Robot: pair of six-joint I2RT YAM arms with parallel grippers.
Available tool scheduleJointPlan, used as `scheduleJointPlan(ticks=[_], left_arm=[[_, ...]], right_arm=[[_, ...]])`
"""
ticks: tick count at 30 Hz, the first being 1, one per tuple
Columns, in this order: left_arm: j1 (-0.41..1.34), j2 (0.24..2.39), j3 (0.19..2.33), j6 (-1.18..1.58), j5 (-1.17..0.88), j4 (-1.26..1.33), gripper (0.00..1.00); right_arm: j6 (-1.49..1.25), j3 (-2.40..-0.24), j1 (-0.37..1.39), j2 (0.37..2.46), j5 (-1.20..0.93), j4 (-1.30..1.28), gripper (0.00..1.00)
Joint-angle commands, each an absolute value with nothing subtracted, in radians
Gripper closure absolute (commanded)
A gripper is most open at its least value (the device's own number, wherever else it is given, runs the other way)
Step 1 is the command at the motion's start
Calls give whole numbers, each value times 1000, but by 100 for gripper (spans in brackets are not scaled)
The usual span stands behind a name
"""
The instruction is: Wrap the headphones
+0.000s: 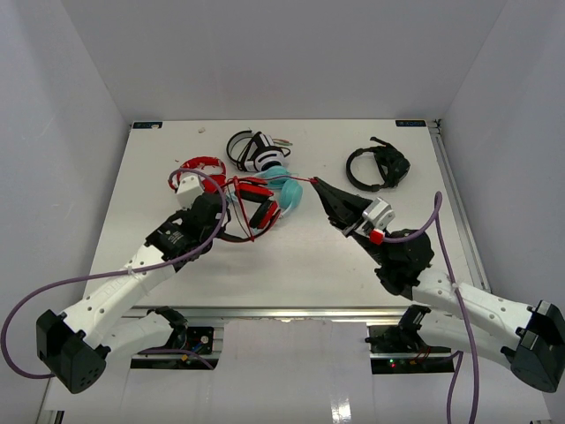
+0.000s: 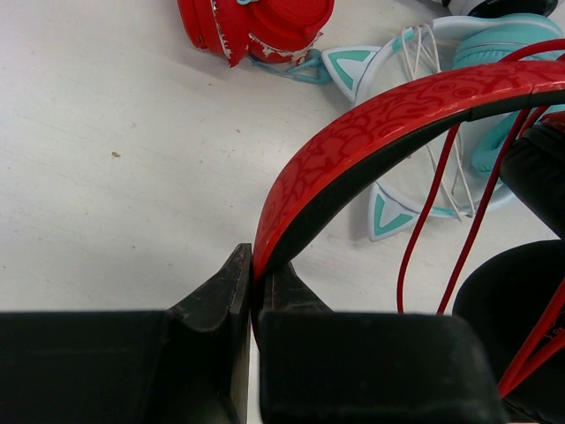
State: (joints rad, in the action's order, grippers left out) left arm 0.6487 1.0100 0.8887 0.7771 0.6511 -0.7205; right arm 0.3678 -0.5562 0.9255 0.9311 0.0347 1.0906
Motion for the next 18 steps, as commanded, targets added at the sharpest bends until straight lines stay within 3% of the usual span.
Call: scheduleJointPlan(ticks=[1, 10, 18], left_arm=[[632, 1052, 948, 813, 704, -690, 100], [559, 1157, 1089, 891, 652, -704, 100], [514, 1146, 1141, 931, 531, -695, 100]], right_arm=[[323, -553, 924, 864, -85, 999, 92], [188, -414, 939, 820, -227, 920, 92], [166, -208, 985, 918, -116, 1127, 92]])
